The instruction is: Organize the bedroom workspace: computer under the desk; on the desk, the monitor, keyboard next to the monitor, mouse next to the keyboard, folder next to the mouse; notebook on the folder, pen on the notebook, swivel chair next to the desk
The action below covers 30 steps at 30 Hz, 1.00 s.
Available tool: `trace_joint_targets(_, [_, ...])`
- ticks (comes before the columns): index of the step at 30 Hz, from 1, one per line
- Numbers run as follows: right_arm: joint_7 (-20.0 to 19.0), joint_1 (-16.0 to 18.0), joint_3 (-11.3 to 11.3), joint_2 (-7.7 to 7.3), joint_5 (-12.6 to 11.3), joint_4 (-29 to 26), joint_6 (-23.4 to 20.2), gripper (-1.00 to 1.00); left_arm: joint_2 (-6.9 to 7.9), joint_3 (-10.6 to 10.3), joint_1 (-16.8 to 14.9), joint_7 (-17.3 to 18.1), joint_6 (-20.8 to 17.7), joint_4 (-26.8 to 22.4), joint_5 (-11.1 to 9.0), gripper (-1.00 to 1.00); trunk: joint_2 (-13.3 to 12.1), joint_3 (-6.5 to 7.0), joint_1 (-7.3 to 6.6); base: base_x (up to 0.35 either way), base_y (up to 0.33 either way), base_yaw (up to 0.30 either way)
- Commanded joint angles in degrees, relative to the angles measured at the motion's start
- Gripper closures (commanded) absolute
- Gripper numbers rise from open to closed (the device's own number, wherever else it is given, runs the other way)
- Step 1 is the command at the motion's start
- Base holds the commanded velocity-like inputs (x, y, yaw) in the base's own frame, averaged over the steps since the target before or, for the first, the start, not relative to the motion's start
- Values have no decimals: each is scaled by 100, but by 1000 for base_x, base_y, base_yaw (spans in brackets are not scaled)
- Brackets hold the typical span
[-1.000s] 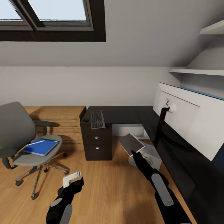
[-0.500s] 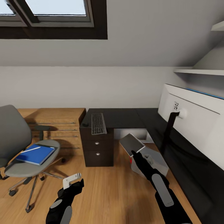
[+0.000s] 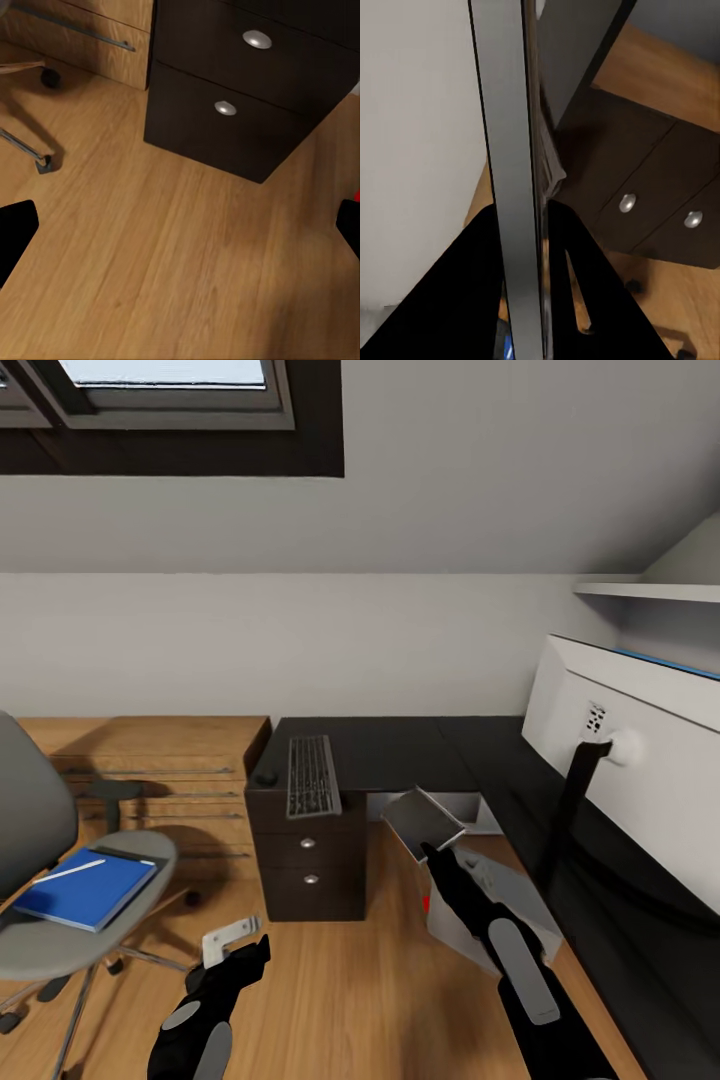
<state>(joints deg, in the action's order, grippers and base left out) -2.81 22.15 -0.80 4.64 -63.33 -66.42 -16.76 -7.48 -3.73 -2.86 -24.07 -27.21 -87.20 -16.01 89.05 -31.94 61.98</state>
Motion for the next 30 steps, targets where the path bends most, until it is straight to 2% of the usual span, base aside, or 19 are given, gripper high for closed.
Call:
trace_joint_targets(1, [-16, 4, 6, 0, -117, -2, -27, 100, 1, -9, -4, -54, -13, -7, -60, -100, 3, -6, 3, 321, 0, 0])
trace_joint_targets(2, [-21, 3, 1, -3, -212, -2, -39, 100, 1, -10, -4, -54, -13, -7, -60, -100, 3, -6, 3, 321, 0, 0])
trace_joint_targets(3, [-30, 4, -8, -7, -444, -2, -102, 100, 1, -10, -4, -52, -13, -7, -60, -100, 3, -6, 3, 321, 0, 0])
trace_joint_targets(4, [-33, 5, -12, -9, -575, -3, -158, 100, 1, -11, -4, -52, -13, -7, -60, -100, 3, -6, 3, 321, 0, 0])
trace_joint_targets(5, [-37, 5, -15, -11, -861, -3, -305, 100, 1, -12, -4, -50, -13, -7, -60, -100, 3, -6, 3, 321, 0, 0])
trace_joint_targets(7, [-40, 3, -17, -13, -1151, -3, -468, 100, 1, -12, -4, -48, -13, -7, -60, -100, 3, -6, 3, 321, 0, 0])
trace_joint_targets(8, [-41, 3, -20, -14, -1402, -4, -611, 100, 1, -13, -4, -47, -13, -7, -60, -100, 3, -6, 3, 321, 14, 0])
trace_joint_targets(10, [-43, 2, -27, -15, -1654, -7, -758, 100, 1, -13, -4, -46, -13, -12, -60, -100, 3, -6, 3, 322, 43, 0])
trace_joint_targets(13, [-44, 2, -31, -15, -1811, -10, -851, 100, 1, -11, -4, -36, -16, -14, -60, -100, 3, -6, 3, 322, 92, 0])
trace_joint_targets(17, [-44, 3, -34, -14, -1892, -11, -900, 100, 1, -9, -4, -23, -25, -17, -61, -100, 3, -6, 3, 318, 155, 0])
trace_joint_targets(30, [-21, 3, -27, -15, -1913, 13, -891, 100, 1, 8, -4, -27, -16, -100, -60, -100, 3, -6, 3, 314, 145, 0])
